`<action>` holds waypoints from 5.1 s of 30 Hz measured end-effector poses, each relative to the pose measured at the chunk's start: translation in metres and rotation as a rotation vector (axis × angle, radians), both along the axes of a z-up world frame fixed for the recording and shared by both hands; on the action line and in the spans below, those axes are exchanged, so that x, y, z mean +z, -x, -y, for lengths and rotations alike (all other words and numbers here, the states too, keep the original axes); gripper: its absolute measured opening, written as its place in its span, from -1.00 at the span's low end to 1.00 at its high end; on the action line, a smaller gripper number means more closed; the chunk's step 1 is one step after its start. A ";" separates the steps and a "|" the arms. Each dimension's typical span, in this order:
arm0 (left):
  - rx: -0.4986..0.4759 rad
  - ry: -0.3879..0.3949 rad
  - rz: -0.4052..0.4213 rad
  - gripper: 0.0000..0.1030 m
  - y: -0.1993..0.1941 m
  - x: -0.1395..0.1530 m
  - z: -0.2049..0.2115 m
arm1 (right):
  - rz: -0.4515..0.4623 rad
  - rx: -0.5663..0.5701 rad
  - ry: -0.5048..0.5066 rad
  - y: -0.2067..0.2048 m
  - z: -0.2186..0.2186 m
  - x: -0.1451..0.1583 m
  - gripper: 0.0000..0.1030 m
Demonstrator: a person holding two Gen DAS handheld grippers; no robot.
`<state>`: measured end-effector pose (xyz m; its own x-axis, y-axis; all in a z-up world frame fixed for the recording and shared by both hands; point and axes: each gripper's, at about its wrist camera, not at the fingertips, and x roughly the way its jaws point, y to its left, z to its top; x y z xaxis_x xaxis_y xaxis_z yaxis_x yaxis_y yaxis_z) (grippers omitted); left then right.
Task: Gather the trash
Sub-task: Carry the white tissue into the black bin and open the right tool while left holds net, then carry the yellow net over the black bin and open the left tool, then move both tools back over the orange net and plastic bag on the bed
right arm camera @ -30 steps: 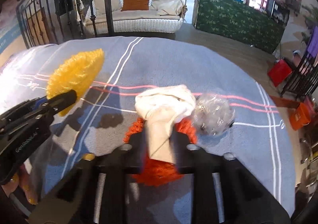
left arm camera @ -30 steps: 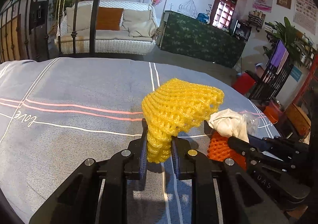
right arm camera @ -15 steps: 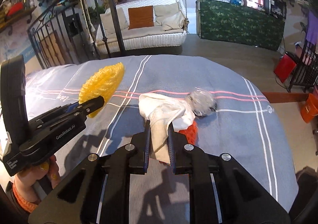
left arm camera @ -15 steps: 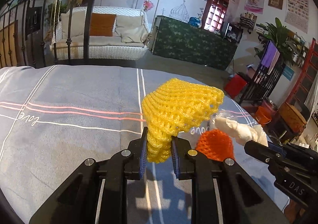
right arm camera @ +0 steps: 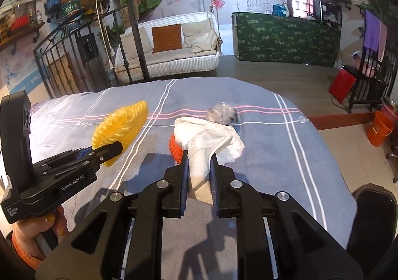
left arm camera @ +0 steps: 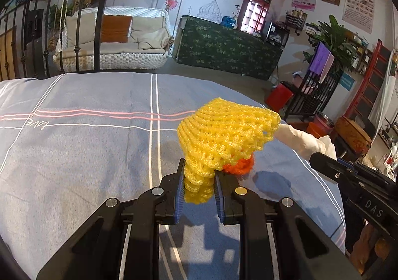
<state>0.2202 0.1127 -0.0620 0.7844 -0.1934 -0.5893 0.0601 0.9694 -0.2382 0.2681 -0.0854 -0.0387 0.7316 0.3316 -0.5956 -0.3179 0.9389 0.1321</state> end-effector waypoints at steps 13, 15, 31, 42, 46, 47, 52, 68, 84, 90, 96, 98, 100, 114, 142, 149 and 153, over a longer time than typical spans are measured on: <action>-0.066 -0.012 -0.003 -0.59 0.018 -0.001 0.024 | -0.025 -0.077 -0.024 0.031 0.043 -0.010 -0.68; -0.080 -0.017 -0.002 -0.59 0.020 0.000 0.029 | -0.032 -0.091 -0.034 0.036 0.051 -0.012 -0.68; -0.228 -0.010 -0.002 -0.59 0.032 -0.002 0.077 | -0.041 -0.300 -0.065 0.080 0.138 -0.029 -0.68; -0.358 0.000 -0.009 -0.59 0.045 -0.006 0.136 | -0.086 -0.489 -0.029 0.109 0.211 -0.056 -0.68; -0.410 -0.004 -0.008 -0.59 0.050 -0.007 0.156 | -0.126 -0.562 -0.038 0.118 0.239 -0.071 -0.68; -0.424 -0.008 -0.007 -0.59 0.052 -0.007 0.160 | -0.135 -0.582 -0.038 0.119 0.246 -0.076 -0.68; -0.480 -0.014 -0.008 -0.59 0.058 -0.008 0.181 | -0.187 -0.638 -0.054 0.121 0.268 -0.093 -0.68; -0.563 -0.027 -0.045 -0.59 0.073 -0.018 0.219 | -0.215 -0.714 -0.071 0.128 0.287 -0.112 0.36; -0.712 -0.042 -0.135 -0.59 0.069 -0.040 0.280 | -0.124 -0.802 -0.049 0.152 0.312 -0.085 0.44; -0.767 -0.059 -0.151 -0.59 0.070 -0.045 0.312 | -0.109 -0.850 -0.063 0.160 0.328 -0.082 0.44; -0.804 -0.061 -0.204 -0.59 0.063 -0.059 0.335 | -0.110 -0.900 -0.067 0.169 0.344 -0.083 0.44; -0.806 -0.063 -0.217 -0.59 0.061 -0.062 0.338 | -0.113 -0.912 -0.069 0.171 0.348 -0.085 0.44; -0.810 -0.069 -0.229 -0.59 0.060 -0.066 0.342 | -0.115 -0.922 -0.074 0.174 0.353 -0.086 0.44; -0.887 -0.037 -0.233 0.63 0.068 -0.069 0.356 | -0.112 -0.974 -0.083 0.179 0.373 -0.082 0.48; -0.579 -0.036 0.063 0.89 0.066 -0.005 0.228 | -0.062 -0.785 -0.066 0.140 0.298 -0.064 0.85; -0.387 -0.082 0.037 0.89 0.042 -0.007 0.167 | 0.005 -0.578 -0.012 0.095 0.225 -0.036 0.89; -0.265 -0.078 -0.010 0.89 0.019 -0.012 0.133 | -0.001 -0.486 -0.030 0.068 0.194 -0.028 0.89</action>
